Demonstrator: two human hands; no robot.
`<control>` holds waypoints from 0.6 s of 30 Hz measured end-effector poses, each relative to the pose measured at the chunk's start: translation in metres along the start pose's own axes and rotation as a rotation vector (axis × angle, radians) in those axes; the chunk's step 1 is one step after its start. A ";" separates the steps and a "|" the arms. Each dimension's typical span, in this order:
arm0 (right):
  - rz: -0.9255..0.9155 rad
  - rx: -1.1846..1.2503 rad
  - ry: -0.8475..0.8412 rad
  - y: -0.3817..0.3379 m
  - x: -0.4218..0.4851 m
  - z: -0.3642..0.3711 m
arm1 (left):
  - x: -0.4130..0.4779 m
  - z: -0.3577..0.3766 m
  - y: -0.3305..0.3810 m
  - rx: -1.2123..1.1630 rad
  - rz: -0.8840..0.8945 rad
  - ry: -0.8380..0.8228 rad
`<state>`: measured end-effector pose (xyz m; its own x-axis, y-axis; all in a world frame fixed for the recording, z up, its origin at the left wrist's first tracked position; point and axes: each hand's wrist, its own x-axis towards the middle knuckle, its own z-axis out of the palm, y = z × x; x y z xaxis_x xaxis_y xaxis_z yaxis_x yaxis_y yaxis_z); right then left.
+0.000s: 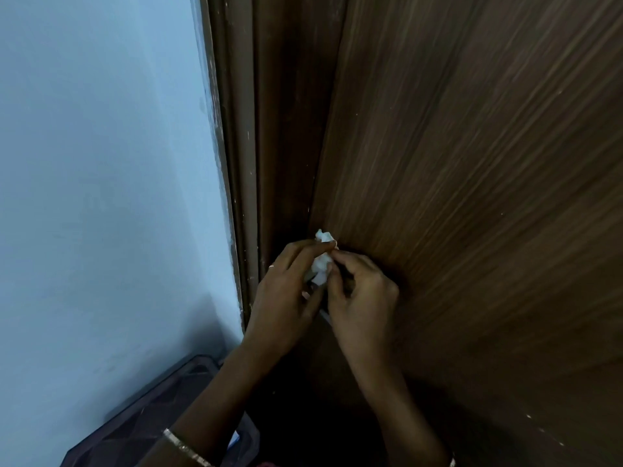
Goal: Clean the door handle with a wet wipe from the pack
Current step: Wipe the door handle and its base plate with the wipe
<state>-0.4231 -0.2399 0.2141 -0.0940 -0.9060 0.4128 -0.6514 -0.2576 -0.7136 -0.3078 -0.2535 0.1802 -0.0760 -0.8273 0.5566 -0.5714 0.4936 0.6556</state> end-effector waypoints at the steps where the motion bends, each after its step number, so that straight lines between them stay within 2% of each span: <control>1: 0.023 0.054 -0.033 0.001 0.000 -0.004 | 0.002 0.003 -0.001 0.037 -0.008 0.030; 5: -0.014 0.103 -0.087 0.005 -0.015 -0.019 | 0.010 0.010 -0.009 0.136 0.018 0.101; 8: 0.007 -0.051 -0.098 0.021 -0.036 -0.025 | 0.019 0.010 -0.012 0.131 0.085 0.160; 11: 0.059 -0.182 -0.217 0.038 -0.049 -0.026 | 0.027 0.010 -0.015 0.160 0.214 0.149; 13: 0.120 -0.136 -0.260 0.043 -0.053 -0.025 | 0.027 0.011 -0.017 0.192 0.177 0.127; 18: 0.176 -0.088 -0.230 0.042 -0.058 -0.018 | 0.019 0.019 -0.013 0.215 -0.078 0.156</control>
<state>-0.4590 -0.1924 0.1705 -0.0450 -0.9890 0.1407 -0.7037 -0.0686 -0.7072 -0.3173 -0.2806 0.1721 0.0924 -0.8010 0.5915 -0.7324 0.3478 0.5854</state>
